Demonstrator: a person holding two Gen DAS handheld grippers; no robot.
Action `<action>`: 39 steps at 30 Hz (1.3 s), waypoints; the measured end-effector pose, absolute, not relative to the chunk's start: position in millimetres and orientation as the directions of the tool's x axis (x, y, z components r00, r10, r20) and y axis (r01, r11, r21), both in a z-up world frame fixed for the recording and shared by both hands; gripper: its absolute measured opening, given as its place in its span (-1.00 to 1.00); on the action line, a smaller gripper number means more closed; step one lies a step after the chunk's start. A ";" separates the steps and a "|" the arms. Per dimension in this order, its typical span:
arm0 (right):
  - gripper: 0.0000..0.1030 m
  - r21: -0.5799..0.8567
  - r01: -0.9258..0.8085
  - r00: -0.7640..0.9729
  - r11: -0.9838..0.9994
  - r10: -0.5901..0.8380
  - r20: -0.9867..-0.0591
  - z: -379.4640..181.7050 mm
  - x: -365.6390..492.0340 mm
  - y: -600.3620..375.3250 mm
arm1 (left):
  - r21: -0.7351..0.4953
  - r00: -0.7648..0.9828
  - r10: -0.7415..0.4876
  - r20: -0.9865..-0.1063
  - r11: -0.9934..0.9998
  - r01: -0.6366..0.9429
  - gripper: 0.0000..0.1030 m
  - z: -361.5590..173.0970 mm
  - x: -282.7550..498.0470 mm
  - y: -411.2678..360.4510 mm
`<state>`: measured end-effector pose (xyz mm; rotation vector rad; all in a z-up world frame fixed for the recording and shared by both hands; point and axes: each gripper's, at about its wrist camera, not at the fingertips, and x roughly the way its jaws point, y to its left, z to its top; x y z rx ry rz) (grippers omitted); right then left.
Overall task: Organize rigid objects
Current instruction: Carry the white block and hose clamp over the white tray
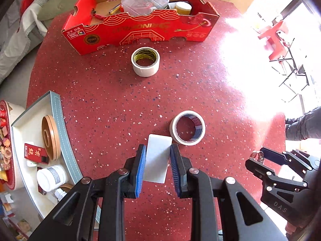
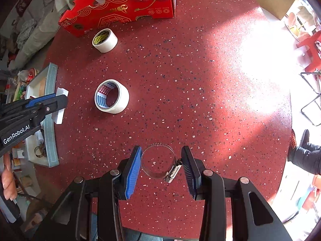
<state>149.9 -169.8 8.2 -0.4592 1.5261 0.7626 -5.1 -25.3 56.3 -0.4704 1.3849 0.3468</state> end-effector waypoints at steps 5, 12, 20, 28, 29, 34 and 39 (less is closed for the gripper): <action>-0.18 0.187 -0.725 -0.126 0.663 0.139 -0.982 7.0 112.4 -163.8 | -0.152 0.186 -0.074 -0.980 0.879 -0.452 -0.49 68.0 -23.5 -37.8; -0.18 0.143 -0.765 -0.092 0.628 0.114 -0.989 8.2 70.1 -137.5 | -0.211 0.225 -0.123 -0.967 0.881 -0.424 -0.49 69.1 -66.2 -36.6; -0.18 0.097 -0.735 -0.058 0.671 0.080 -0.995 15.6 15.4 -118.1 | -0.296 0.268 -0.214 -0.939 0.900 -0.321 -0.49 68.5 -118.0 -31.7; -0.18 0.059 -0.750 -0.014 0.659 0.073 -0.997 31.2 -38.8 -84.8 | -0.296 0.308 -0.211 -0.928 0.918 -0.263 -0.49 76.3 -170.7 0.2; -0.18 0.047 -0.758 0.000 0.651 0.071 -0.997 33.9 -43.5 -80.2 | -0.290 0.314 -0.201 -0.928 0.918 -0.269 -0.49 78.3 -177.7 5.6; -0.18 0.008 -0.780 0.045 0.626 0.070 -0.997 44.9 -58.0 -60.4 | -0.285 0.348 -0.170 -0.922 0.907 -0.312 -0.49 83.9 -204.0 34.4; -0.18 -0.021 -0.803 0.077 0.595 0.069 -0.995 52.4 -68.0 -43.7 | -0.276 0.387 -0.126 -0.914 0.890 -0.363 -0.49 88.5 -226.2 55.5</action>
